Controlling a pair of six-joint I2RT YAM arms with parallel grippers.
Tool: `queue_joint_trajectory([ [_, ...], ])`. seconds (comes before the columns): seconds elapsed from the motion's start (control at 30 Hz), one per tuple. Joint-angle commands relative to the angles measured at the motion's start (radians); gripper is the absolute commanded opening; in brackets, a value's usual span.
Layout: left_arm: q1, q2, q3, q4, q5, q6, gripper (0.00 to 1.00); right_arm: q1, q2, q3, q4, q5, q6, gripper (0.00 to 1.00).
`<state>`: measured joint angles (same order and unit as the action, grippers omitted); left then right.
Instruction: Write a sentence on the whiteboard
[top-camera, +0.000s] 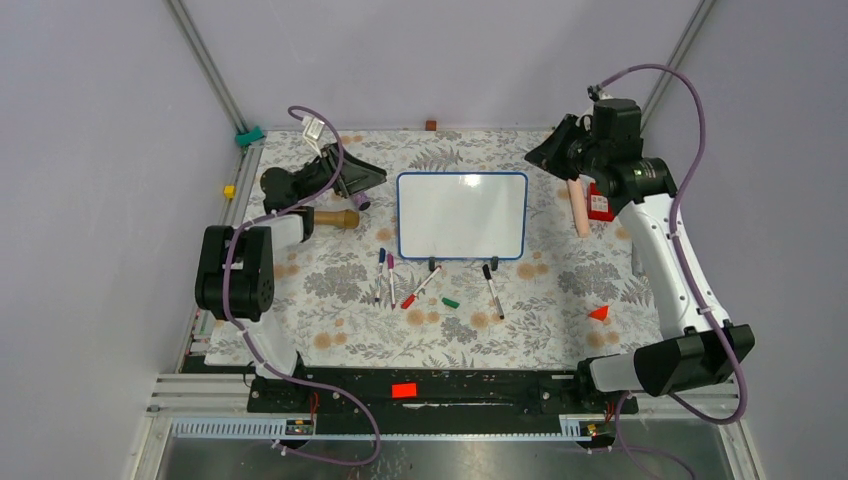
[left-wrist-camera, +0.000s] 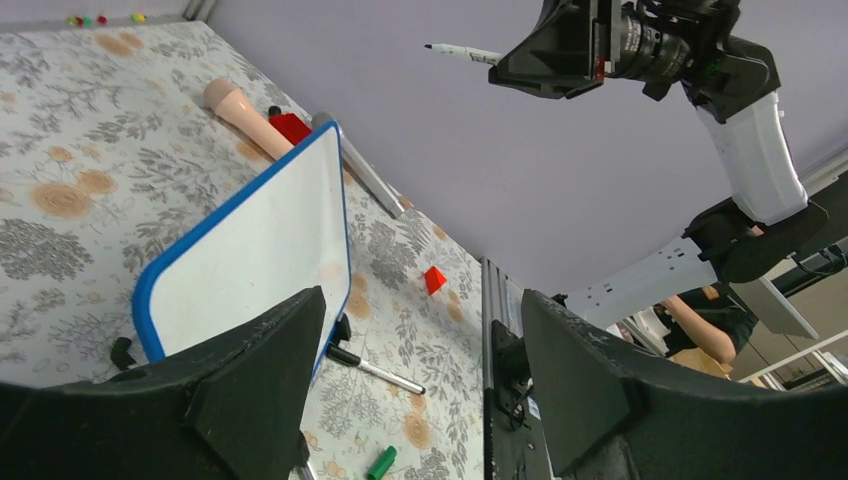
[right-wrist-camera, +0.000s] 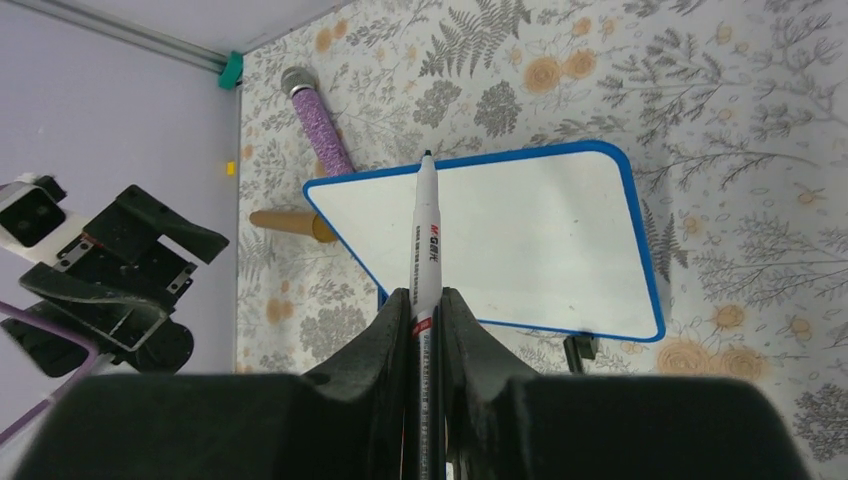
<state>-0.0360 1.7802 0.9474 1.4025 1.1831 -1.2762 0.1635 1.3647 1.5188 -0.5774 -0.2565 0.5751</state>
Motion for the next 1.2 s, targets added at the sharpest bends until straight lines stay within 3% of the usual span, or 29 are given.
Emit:
queue_joint_trajectory([
  [0.0, 0.018, 0.019, 0.064, 0.065, 0.030, 0.037, 0.72, 0.076, 0.026, 0.097, -0.031, 0.163, -0.076, 0.00],
  [0.33, 0.025, 0.073, 0.086, 0.065, 0.034, 0.036, 0.71, 0.335, 0.091, 0.226, -0.064, 0.482, -0.270, 0.00],
  [0.57, 0.025, 0.124, 0.142, 0.066, 0.041, 0.025, 0.70, 0.370, 0.108, 0.232, -0.049, 0.583, -0.264, 0.00],
  [1.17, -0.012, 0.321, 0.345, 0.069, 0.086, 0.005, 0.66, 0.370, 0.163, 0.260, 0.051, 0.365, -0.328, 0.00],
])
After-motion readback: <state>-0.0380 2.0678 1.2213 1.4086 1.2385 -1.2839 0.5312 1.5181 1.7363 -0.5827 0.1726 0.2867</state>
